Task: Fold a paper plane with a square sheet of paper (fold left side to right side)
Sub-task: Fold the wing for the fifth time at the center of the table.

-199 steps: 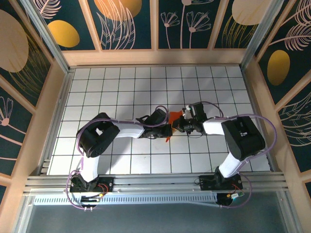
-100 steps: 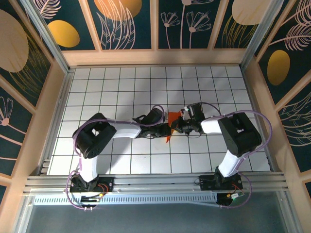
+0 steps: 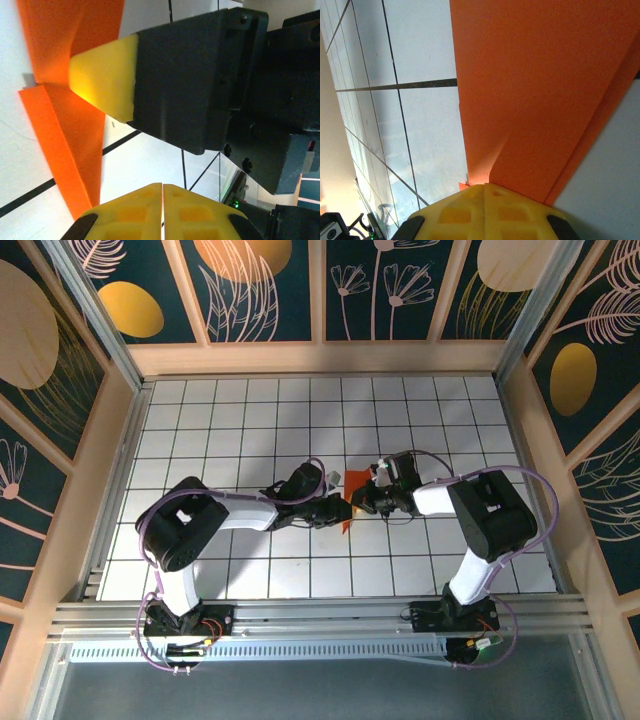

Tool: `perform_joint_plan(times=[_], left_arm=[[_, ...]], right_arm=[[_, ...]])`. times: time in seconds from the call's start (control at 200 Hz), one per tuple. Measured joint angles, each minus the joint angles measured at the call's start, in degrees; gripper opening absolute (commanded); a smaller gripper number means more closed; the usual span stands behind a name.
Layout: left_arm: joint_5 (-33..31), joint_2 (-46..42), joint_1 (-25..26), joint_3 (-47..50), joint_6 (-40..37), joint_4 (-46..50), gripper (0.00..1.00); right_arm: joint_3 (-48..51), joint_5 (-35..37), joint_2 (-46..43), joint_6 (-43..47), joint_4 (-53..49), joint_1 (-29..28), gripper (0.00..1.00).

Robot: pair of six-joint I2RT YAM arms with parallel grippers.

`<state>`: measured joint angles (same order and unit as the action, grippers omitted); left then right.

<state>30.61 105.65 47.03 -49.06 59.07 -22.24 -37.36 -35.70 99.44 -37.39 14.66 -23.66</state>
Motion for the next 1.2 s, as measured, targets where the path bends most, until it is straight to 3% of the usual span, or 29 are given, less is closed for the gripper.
perform_joint_plan(times=[1.201], left_arm=[[1.86, 4.04, 0.33, 2.03, 1.66, -3.41, 0.08]], right_arm=[[-0.52, -0.07, 0.15, 1.29, -1.09, -0.02, 0.00]])
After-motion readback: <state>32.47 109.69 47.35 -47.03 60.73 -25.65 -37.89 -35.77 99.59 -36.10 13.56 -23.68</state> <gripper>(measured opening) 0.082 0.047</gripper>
